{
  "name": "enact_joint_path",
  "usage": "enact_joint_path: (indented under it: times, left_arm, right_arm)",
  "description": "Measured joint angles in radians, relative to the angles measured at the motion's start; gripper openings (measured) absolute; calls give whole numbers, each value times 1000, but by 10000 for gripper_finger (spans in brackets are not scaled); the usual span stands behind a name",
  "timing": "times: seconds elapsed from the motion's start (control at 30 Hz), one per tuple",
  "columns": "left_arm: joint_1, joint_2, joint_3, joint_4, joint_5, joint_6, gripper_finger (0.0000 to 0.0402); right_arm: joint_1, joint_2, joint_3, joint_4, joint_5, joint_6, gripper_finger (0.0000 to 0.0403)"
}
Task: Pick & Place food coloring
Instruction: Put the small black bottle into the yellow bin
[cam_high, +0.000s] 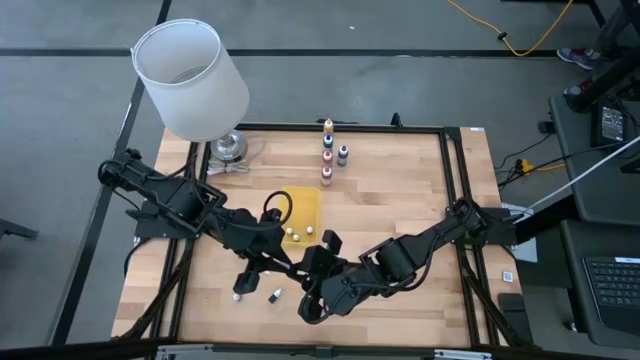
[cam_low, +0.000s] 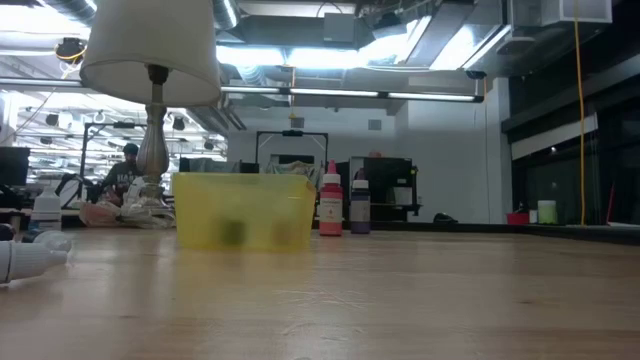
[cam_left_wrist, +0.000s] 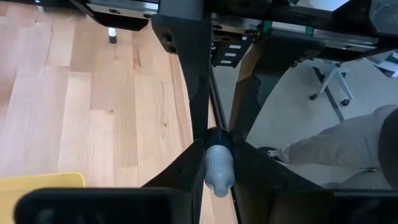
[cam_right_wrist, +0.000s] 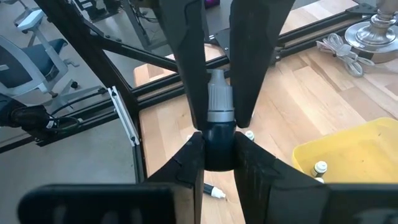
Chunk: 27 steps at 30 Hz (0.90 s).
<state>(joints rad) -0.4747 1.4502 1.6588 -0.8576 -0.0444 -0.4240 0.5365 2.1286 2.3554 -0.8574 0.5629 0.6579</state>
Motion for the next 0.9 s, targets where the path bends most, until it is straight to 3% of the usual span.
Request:
enact_joint_path:
  times: [0.33, 0.63, 0.9]
  left_arm:
    - [-1, -1, 0, -60, 38, -21, 128]
    - [-1, -1, 0, -30, 35, -10, 131]
    - [-1, -1, 0, -28, -37, -7, 131]
  right_arm:
    - [4, -1, 0, 2, 8, -4, 71]
    - [4, -1, 0, 1, 13, -7, 71]
    - [4, -1, 0, 0, 20, -8, 71]
